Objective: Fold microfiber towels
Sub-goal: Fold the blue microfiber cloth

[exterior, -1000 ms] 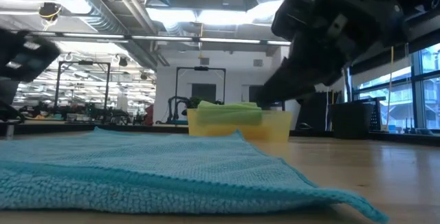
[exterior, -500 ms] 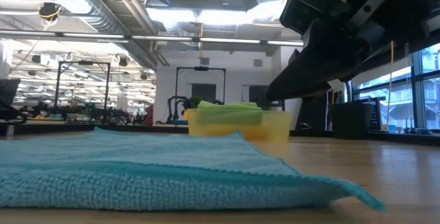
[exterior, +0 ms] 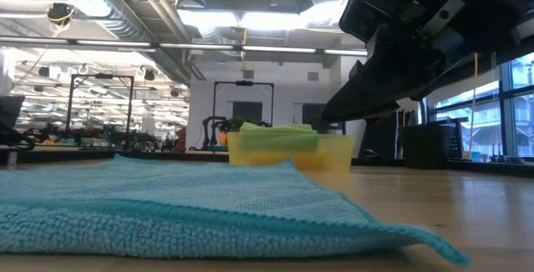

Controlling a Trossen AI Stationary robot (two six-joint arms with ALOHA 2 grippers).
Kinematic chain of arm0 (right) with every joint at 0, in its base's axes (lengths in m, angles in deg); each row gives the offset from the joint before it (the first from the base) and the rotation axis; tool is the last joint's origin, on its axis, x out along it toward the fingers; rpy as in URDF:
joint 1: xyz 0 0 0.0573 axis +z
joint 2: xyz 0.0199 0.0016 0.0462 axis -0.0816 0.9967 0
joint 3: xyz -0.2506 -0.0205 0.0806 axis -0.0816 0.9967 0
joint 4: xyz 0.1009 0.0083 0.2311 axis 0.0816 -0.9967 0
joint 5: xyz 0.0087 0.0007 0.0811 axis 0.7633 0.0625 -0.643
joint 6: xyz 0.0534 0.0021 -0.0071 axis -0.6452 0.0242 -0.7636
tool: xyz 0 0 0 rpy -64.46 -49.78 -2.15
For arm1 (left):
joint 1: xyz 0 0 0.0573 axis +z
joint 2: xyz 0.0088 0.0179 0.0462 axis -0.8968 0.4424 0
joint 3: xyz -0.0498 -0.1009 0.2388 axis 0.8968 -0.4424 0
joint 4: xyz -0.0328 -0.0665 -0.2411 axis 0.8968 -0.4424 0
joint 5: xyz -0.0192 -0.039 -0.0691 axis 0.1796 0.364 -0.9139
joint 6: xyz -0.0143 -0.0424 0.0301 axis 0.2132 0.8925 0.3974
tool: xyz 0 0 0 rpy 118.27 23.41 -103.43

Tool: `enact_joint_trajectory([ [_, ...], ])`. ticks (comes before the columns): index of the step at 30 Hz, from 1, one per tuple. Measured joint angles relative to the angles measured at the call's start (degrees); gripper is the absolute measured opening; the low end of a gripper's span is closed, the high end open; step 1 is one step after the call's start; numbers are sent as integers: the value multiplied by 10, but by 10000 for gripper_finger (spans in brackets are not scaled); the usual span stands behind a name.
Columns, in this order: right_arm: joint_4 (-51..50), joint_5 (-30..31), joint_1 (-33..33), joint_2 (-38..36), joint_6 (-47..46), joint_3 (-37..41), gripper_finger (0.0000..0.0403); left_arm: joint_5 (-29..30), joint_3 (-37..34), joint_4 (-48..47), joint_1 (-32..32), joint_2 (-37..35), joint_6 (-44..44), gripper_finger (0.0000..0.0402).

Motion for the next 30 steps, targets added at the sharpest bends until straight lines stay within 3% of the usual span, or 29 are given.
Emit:
enact_joint_trajectory([
  [3,0,1,0,0,0,0,71,0,-23,69,2,2,-13,144],
  [11,0,2,0,0,-1,0,71,0,-23,92,2,22,-13,144],
  [20,2,2,0,0,-2,0,71,-57,52,90,32,139,-11,144],
  [30,5,1,0,0,-2,0,71,-78,61,113,38,154,-27,143],
])
